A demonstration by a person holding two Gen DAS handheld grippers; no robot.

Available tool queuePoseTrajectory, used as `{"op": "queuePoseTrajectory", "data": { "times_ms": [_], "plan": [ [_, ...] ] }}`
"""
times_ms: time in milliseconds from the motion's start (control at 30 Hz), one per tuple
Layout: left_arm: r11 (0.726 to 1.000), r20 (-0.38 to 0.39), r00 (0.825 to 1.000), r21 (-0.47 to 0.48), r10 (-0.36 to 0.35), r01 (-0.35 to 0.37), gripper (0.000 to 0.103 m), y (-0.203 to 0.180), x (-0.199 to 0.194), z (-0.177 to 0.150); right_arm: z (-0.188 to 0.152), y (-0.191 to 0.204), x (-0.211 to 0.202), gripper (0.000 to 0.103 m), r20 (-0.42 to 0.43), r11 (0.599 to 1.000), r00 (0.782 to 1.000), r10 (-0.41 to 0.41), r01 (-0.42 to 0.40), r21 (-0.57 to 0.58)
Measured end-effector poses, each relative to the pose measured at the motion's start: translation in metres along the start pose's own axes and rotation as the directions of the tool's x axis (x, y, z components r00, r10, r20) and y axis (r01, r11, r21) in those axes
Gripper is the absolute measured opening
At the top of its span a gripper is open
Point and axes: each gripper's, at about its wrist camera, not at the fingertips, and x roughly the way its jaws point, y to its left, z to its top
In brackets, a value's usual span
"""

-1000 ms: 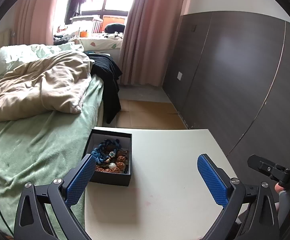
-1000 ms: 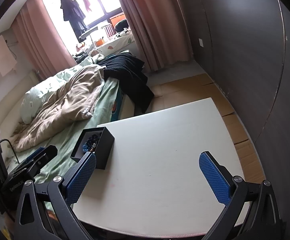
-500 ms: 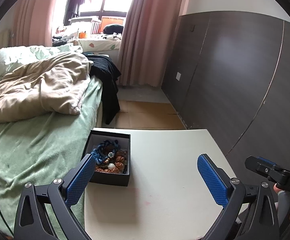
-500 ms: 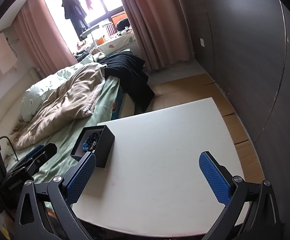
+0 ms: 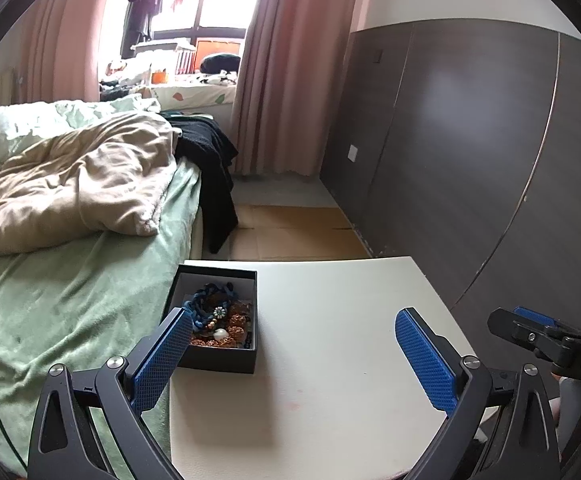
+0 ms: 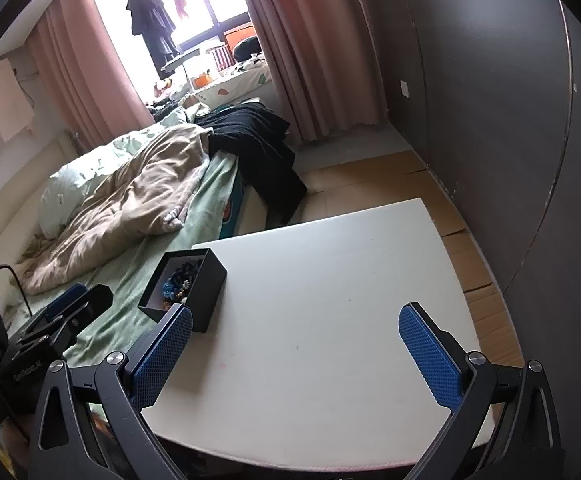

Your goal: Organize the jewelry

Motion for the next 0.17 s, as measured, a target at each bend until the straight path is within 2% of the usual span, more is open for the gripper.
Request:
{"op": "queuePoseTrajectory", "data": {
  "times_ms": [167],
  "plan": [
    [1.0,0.0,1.0,0.008,0.009,-0.009,0.101,-0.0027,0.0019,0.0001,-0.0005,-0.0013,-0.0013,0.103,-0.004,1.0,1.0,-0.004,0.004,-0.01]
  ]
}}
